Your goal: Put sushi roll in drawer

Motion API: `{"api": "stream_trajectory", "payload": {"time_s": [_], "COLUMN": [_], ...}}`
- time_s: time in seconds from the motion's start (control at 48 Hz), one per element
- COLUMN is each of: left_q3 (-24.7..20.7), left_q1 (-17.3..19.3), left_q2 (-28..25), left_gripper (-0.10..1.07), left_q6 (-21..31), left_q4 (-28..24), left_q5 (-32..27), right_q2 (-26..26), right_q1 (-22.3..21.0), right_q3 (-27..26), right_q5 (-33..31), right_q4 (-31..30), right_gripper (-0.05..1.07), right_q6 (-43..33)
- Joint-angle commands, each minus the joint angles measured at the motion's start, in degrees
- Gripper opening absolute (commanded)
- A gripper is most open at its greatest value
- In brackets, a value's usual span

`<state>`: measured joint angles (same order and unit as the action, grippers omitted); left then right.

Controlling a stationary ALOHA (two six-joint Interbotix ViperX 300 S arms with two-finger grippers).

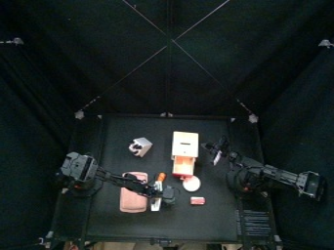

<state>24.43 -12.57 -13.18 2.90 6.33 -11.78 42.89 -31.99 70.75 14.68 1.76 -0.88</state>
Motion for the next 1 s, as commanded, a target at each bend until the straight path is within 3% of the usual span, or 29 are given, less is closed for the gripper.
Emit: {"api": "stream_trajectory", "payload": {"time_s": [0.0, 0.354, 0.604, 0.771, 0.979], "left_q3": [-1.93, -3.78, -8.53, -12.66, -16.35], "left_q1": [0.18, 1.14, 5.36, 8.61, 11.25], "left_q2": [2.02, 3.43, 3.87, 3.08, 2.9], "left_gripper": [0.73, 0.73, 0.73, 0.72, 0.72], "left_q6": [-0.18, 0.09, 0.09, -0.18, -0.35], "left_q4": [-0.09, 0.09, 2.9, 0.88, -4.04], "left_q5": [0.18, 0.0, -7.29, -12.74, -15.47], "right_q2": [0.0, 0.0, 0.0, 0.18, 0.18], "right_q1": [-0.18, -0.18, -0.26, -0.35, -0.62], "right_q3": [-0.44, -0.44, -0.53, -0.44, -0.44], "right_q5": [0.26, 0.26, 0.18, 0.0, -0.53], "right_q4": [0.0, 0.0, 0.0, 0.0, 0.0], "right_gripper": [0.02, 0.02, 0.01, 0.02, 0.02], "right_q6": [0.0, 0.0, 0.0, 0.0, 0.0]}}
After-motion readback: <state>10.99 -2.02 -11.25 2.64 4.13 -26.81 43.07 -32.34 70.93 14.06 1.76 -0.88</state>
